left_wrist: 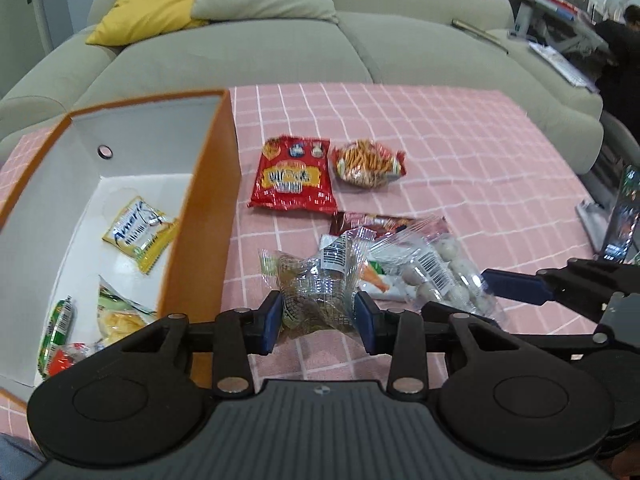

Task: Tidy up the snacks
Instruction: 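Lift both packs and carry them over the open box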

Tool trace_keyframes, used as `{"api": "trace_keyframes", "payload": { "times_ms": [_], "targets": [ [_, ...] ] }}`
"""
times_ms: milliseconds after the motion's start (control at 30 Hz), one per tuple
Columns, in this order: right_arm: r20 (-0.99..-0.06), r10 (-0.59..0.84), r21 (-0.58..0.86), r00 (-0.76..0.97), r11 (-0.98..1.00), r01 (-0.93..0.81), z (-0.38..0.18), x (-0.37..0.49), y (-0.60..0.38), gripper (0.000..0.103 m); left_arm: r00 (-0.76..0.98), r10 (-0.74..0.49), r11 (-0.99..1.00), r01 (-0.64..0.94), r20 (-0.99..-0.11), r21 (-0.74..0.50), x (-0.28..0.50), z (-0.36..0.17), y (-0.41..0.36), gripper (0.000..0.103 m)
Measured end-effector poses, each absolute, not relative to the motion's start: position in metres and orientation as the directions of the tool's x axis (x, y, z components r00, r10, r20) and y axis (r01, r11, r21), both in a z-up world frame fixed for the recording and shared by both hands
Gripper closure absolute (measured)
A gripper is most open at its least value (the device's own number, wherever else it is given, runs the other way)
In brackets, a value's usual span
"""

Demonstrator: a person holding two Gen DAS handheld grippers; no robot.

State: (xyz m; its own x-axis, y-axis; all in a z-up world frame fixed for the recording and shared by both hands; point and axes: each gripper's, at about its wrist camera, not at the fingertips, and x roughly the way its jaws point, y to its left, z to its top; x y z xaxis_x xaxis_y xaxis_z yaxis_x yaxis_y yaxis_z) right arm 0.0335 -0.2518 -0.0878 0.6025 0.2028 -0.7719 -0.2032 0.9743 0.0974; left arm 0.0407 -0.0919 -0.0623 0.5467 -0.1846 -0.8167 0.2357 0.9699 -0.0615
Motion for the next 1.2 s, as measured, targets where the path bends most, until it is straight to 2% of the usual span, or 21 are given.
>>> {"api": "trace_keyframes", "payload": {
  "times_ms": [700, 1033, 1200],
  "targets": [
    [-0.659, 0.327, 0.097, 0.678, 0.93, -0.355, -0.013, 0.037, -0.185, 0.055, 0.652, -0.167, 0.985, 0.147, -0.74, -0.092, 0.039, 0.006, -0.01, 0.059],
    [-0.636, 0.393, 0.08, 0.665, 0.89, -0.449, 0.009, 0.059, -0.13, 0.055, 0.667, -0.088, 0.995, 0.101, -0.74, -0.027, 0.062, 0.026, 0.045, 0.059],
    [-0.64, 0.429, 0.08, 0.637, 0.862, -0.5, 0.009, 0.075, -0.105, 0.055, 0.633, -0.077, 0.994, 0.112, -0.771, -0.007, 0.074, 0.019, 0.062, 0.059]
  ]
}}
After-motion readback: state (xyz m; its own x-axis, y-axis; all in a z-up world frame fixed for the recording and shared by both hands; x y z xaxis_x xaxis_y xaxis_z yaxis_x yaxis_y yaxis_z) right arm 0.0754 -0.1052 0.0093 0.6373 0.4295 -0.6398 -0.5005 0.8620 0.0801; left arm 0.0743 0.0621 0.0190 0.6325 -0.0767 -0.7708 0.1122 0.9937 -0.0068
